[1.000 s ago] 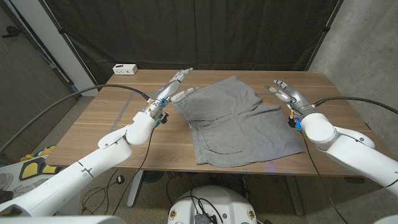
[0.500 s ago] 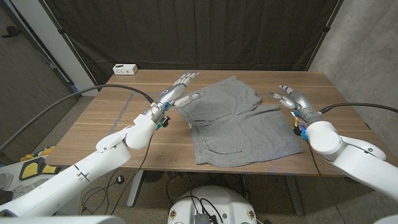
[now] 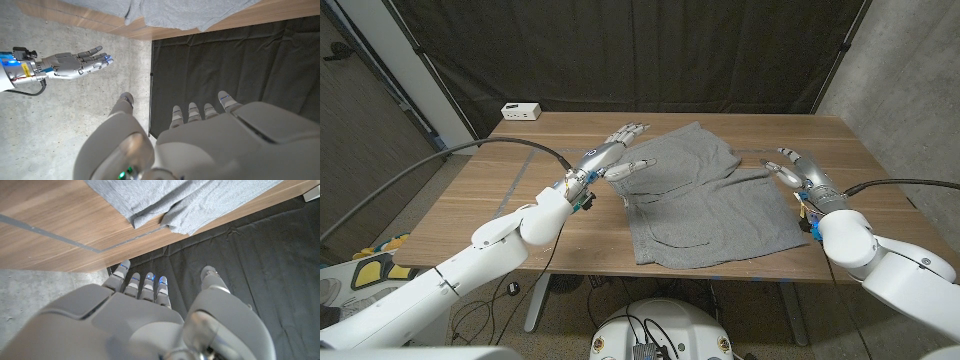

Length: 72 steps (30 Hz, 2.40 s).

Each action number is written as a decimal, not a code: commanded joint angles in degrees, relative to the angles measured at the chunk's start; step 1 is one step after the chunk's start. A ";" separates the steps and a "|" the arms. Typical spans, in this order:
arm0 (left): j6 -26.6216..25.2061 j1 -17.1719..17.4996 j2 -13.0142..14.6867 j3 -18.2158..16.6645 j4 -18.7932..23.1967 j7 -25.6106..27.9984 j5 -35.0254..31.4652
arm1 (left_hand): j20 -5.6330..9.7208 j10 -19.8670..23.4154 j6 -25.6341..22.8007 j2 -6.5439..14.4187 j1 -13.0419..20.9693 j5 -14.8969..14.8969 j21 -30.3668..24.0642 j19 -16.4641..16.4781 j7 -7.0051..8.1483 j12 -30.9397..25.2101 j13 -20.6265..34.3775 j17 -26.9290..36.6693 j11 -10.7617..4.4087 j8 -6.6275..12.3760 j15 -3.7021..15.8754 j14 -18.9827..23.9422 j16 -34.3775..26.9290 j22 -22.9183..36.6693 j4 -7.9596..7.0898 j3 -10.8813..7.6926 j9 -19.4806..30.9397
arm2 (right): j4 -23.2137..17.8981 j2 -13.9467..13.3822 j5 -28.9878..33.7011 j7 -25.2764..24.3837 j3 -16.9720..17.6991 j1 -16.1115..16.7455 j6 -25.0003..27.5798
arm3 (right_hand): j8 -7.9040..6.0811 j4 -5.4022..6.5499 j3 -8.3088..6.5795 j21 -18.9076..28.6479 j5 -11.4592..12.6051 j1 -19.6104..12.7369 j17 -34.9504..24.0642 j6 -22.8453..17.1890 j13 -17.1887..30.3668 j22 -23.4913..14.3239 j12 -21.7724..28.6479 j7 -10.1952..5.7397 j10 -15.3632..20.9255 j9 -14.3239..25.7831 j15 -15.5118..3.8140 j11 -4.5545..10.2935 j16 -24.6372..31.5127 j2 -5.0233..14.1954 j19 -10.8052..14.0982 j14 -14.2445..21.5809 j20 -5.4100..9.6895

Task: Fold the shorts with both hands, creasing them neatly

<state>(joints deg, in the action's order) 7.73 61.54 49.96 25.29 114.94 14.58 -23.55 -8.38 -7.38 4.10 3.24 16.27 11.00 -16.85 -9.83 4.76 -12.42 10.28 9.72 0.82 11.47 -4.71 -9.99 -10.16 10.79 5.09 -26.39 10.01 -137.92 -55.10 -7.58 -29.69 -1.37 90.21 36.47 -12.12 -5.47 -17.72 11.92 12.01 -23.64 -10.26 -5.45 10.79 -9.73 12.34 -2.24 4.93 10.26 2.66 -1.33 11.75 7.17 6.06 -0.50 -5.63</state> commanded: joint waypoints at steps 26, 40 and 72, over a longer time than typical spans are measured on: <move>4.70 1.57 2.59 0.23 1.52 -7.19 -1.22 | 0.37 0.33 -2.47 -1.64 -0.04 -0.20 0.51 -4.31 -0.39 0.09 0.35 0.28 0.12 0.33 -0.49 -4.99 -0.20 0.35 1.09 0.75 0.15 | -6.05 8.12 10.70 -2.28 1.12 12.25 8.45 | -0.32 -1.60 -0.64 0.13 -0.80 -2.13 -0.09 -2.44 0.27 -0.27 0.15 -0.13 1.57 0.28 -0.31 0.38 0.01 0.03 1.26 1.01 0.05; 5.48 1.06 3.92 0.35 1.45 -10.06 -2.22 | 0.34 0.81 -5.62 -2.46 0.05 -0.10 0.74 -4.15 -1.17 0.06 0.36 0.30 0.18 0.97 -0.89 -5.04 -0.28 0.38 1.62 1.36 0.18 | -5.71 9.01 13.60 -4.47 -4.18 10.06 14.06 | -0.51 -2.84 -1.21 0.40 -1.06 -3.79 -0.06 -4.36 0.26 -0.25 0.14 -0.15 2.68 0.29 -0.73 0.96 0.21 -0.15 2.87 2.37 -0.11; 4.40 2.13 7.86 -0.35 4.66 -13.07 -9.69 | -2.24 4.92 -21.15 -8.33 10.43 2.99 0.82 1.04 -3.06 -0.50 0.38 0.31 1.68 4.16 -4.13 -1.69 -0.78 0.18 4.91 3.05 0.58 | -5.05 8.57 15.04 -10.46 -15.72 2.01 30.32 | -1.74 -4.23 -0.34 0.87 -0.34 -6.89 -0.08 -12.08 0.25 -0.30 0.21 0.09 6.40 0.38 -2.07 2.48 0.50 -4.10 7.21 6.11 -0.24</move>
<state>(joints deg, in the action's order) 13.56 62.58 56.31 25.62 117.56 2.84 -31.18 -10.36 -2.74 -15.87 -4.97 25.42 13.55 -16.11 -9.11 1.73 -12.73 10.53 9.71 2.14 15.07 -8.42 -9.78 -10.61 10.92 9.64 -23.43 10.28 -143.22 -46.21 6.99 -38.12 -13.57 94.72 61.69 -13.45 -9.47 -18.10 12.41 11.18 -30.06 -10.29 -16.79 10.78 -9.73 12.34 -2.36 10.67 10.55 0.61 0.93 11.75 3.58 12.50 5.04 -5.74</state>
